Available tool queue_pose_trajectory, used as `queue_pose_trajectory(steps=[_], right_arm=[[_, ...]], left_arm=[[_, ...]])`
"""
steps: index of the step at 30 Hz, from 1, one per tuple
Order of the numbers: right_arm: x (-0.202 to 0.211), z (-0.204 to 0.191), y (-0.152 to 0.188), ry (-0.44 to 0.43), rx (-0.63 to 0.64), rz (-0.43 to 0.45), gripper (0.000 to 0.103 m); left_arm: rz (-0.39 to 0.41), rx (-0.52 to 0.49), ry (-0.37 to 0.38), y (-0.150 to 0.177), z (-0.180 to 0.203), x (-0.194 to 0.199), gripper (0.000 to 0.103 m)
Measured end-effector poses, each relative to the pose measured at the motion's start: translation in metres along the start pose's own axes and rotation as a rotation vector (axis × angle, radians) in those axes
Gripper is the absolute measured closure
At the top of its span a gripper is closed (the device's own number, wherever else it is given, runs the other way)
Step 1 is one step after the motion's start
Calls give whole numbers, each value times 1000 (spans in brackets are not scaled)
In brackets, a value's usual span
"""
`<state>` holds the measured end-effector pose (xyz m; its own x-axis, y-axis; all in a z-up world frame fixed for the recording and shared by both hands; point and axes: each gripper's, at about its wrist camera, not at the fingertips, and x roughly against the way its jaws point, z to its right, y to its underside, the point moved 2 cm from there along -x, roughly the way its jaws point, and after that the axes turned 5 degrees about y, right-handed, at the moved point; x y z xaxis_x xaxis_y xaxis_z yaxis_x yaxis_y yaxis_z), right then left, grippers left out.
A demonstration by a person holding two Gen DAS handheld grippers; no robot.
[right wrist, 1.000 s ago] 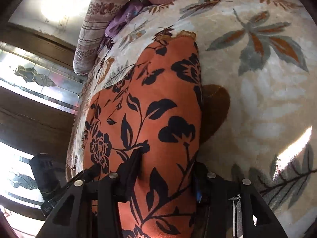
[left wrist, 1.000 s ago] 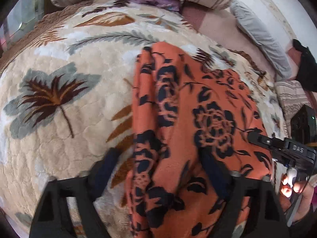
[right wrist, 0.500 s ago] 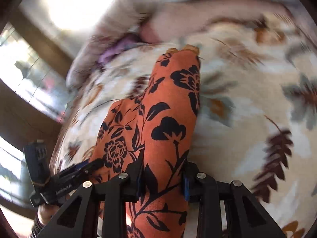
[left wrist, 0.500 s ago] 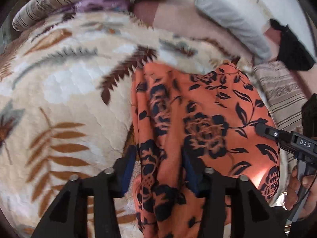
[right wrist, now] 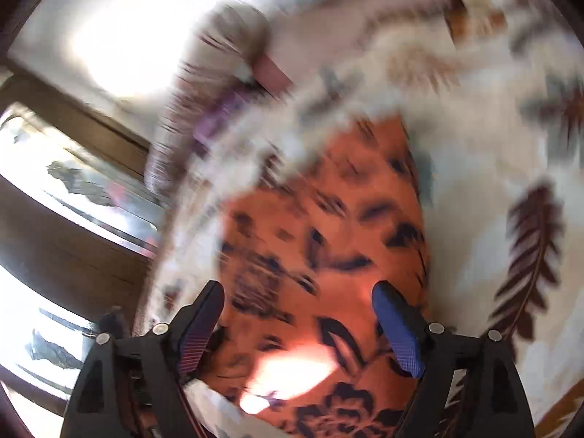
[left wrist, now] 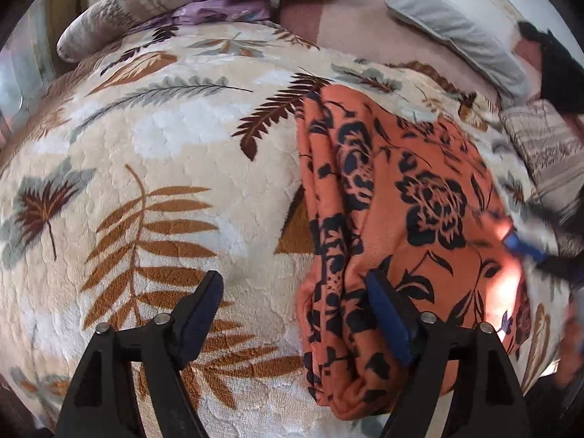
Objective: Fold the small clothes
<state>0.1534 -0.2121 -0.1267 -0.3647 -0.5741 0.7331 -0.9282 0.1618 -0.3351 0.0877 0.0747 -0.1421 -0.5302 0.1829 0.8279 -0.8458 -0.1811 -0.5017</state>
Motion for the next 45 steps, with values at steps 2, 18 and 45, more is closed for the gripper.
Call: queue_pose_trajectory(steps=[2, 18, 45], right_arm=[[8, 2, 1, -26, -22, 32, 18], [20, -27, -40, -52, -7, 131, 13], [13, -48, 68, 41, 54, -17, 5]], left_arm=[[31, -7, -16, -4, 0, 18, 20], [26, -11, -52, 6, -9, 15, 19], [138, -19, -32, 37, 26, 133, 19]])
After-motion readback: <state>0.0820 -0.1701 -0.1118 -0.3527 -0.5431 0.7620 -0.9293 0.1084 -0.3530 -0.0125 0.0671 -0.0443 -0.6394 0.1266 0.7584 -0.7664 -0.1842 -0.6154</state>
